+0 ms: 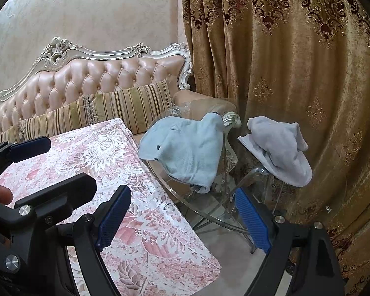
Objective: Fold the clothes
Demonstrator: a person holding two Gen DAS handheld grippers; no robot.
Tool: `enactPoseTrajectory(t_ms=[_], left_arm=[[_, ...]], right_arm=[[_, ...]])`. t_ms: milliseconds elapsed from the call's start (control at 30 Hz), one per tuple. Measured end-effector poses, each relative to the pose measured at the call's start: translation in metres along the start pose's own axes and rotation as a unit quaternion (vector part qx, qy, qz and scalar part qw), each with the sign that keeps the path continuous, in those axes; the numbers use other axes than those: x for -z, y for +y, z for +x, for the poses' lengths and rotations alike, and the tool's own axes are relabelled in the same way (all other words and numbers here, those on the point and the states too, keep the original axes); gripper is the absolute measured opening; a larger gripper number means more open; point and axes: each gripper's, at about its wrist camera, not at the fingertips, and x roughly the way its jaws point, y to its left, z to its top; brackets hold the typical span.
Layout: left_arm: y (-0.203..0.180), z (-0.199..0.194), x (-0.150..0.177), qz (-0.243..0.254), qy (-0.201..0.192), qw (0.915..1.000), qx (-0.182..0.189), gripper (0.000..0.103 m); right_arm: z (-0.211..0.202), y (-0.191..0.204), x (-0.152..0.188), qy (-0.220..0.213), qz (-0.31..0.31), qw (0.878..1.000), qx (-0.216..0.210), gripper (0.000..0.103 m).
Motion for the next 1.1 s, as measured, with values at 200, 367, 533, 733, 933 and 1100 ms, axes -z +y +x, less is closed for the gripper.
enactPoseTrajectory(t_ms=[200,367,533,733,933,1100], left_arm=[[-0.0009,-0.0002,0.0011,0.001,-0.001,1.0,0.0,0.102],[-0.0013,0.0,0.0004,0.002,-0.001,1.0,0.001,0.102],[-0.0024,-0.0001,0.0004,0.003,-0.002,1.0,0.0,0.102],[-0.0015,0.0001,0.0009,0.004,-0.001,1.0,0.001,0.102],[-0.0015,0.0005,0.0012,0.003,-0.001,1.0,0.001,0.102],[-0.0017,0.0005,0.0022,0.004,-0.001,1.0,0.001,0.102]], right_arm=[[-0.0007,0.0009,0.0,0.0,0.0,1.0,0.0,0.087],[0.0005,0.0007,0.0005,0.001,0.0,1.0,0.0,0.087],[0.0004,0.0005,0.0006,0.001,0.0,1.0,-0.001,0.087],[0.0005,0.0002,0.0009,0.0,0.0,1.0,-0.001,0.087],[0.0008,-0.0001,0.0011,0.001,0.0,1.0,-0.002,0.087],[0.0009,0.0004,0.0011,0.001,-0.001,1.0,-0.002,0.087]])
